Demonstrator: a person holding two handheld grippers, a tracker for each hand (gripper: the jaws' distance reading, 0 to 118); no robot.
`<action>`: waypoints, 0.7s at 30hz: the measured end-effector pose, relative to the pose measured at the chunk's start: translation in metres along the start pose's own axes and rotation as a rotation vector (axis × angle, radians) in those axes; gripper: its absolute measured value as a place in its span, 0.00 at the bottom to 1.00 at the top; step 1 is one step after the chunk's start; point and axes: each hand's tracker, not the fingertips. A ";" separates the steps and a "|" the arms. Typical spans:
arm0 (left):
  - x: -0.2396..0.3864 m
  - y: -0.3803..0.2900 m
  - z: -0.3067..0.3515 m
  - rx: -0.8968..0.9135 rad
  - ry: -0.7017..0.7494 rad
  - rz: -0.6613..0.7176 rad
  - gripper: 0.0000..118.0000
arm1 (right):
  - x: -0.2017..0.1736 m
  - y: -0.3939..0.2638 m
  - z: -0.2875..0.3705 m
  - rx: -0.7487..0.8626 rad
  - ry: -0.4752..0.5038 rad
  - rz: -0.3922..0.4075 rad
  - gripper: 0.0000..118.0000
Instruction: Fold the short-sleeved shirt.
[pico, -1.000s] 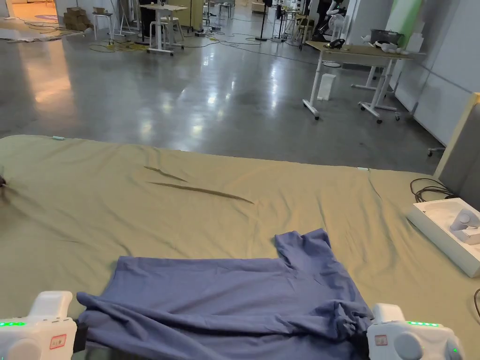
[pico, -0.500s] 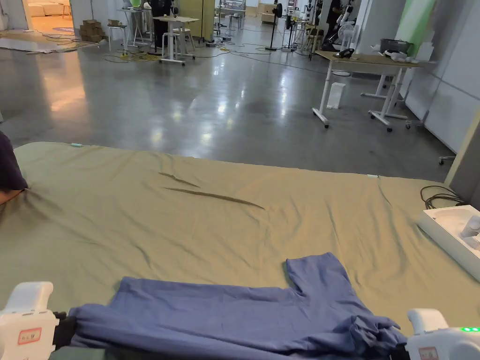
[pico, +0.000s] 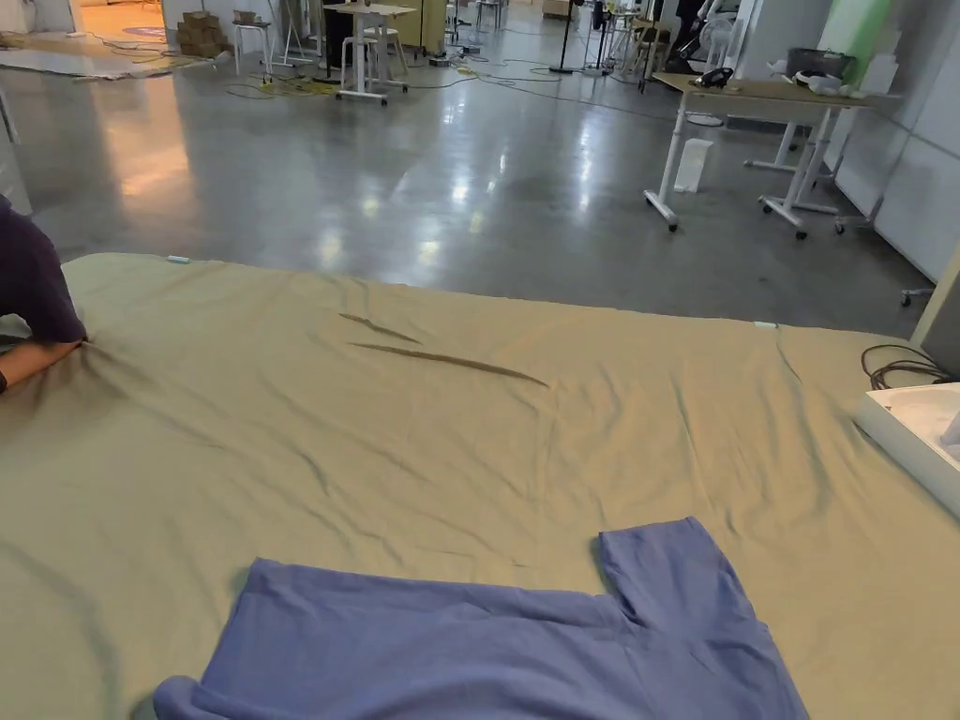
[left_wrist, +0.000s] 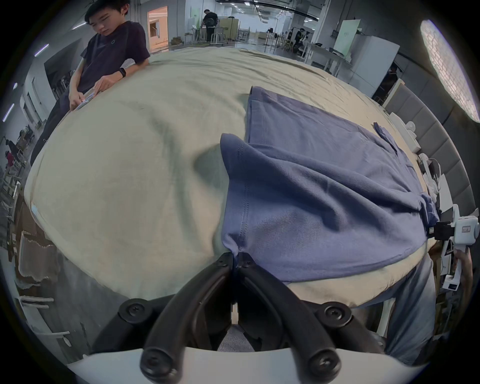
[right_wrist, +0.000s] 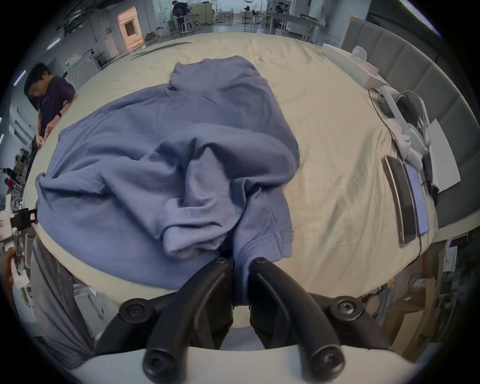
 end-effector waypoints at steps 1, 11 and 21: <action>0.002 0.002 -0.001 -0.003 0.006 0.000 0.03 | -0.001 -0.001 -0.003 0.002 -0.003 -0.002 0.07; 0.008 0.023 0.040 0.122 -0.041 -0.011 0.40 | -0.012 0.010 0.057 0.222 -0.133 0.024 0.47; 0.074 0.075 0.119 0.657 -0.038 -0.084 0.42 | -0.065 0.050 0.154 0.839 -0.002 -0.044 0.49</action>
